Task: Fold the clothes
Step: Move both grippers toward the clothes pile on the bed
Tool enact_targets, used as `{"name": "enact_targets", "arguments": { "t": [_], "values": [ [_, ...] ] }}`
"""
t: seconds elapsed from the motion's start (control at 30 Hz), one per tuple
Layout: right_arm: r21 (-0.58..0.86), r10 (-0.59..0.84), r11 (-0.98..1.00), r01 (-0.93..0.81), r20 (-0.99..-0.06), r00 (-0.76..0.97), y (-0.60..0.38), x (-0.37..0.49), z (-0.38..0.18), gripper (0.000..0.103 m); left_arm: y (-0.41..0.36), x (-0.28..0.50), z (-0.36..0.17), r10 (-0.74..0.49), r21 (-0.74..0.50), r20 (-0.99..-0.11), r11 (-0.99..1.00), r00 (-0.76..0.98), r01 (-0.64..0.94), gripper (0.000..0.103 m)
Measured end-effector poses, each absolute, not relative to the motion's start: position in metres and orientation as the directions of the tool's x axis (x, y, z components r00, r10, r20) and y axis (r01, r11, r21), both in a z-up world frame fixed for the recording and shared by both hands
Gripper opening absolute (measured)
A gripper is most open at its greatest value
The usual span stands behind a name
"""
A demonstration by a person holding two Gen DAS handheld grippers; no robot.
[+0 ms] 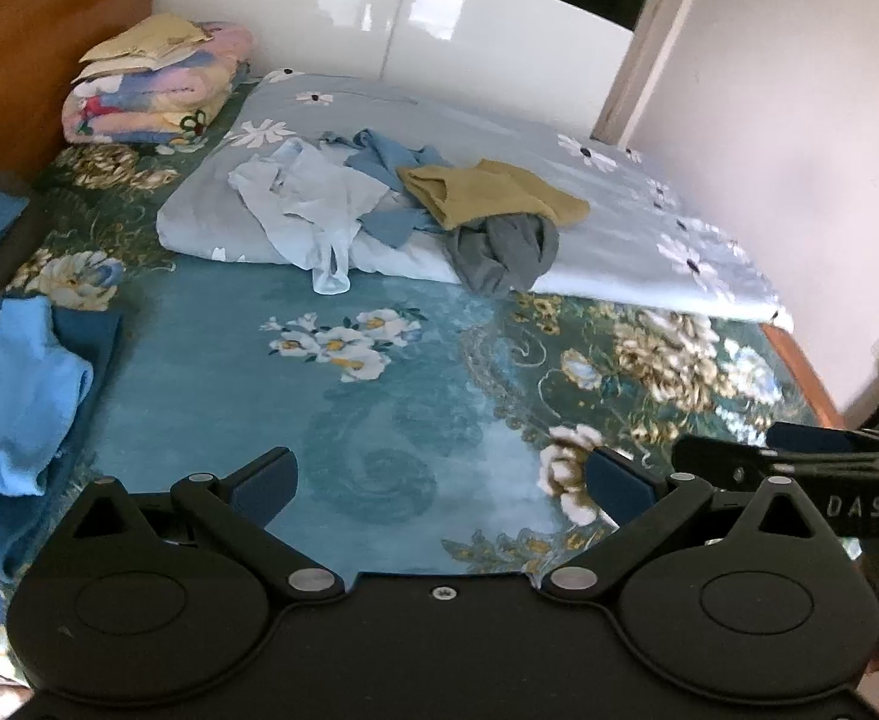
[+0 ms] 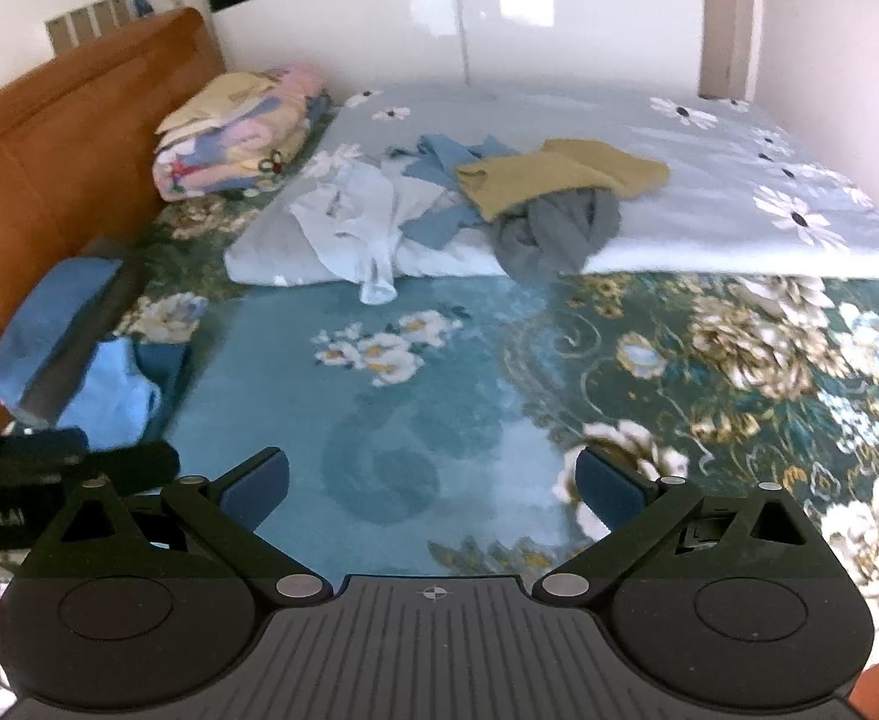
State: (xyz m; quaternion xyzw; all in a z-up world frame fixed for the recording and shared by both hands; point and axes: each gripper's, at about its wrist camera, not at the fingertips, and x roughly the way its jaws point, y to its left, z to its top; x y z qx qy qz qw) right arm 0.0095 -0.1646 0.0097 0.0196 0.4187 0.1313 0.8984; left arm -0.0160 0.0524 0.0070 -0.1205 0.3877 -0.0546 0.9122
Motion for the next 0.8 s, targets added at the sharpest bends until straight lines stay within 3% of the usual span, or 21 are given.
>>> {"name": "enact_targets", "arguments": {
  "t": [0.47,0.8],
  "values": [
    [0.185,0.271,0.963,-0.198,-0.657,0.704,-0.178,0.049,0.051,0.103,0.076,0.016,0.020,-0.126,-0.281,-0.631,0.957,0.765,-0.074,0.101],
    [0.214,0.282,0.959,-0.188,-0.622,0.731,-0.227,0.109,0.045,0.103,0.063,0.074,0.028,-0.058,-0.307,-0.629,0.935,0.775,-0.178,0.101]
  ]
}}
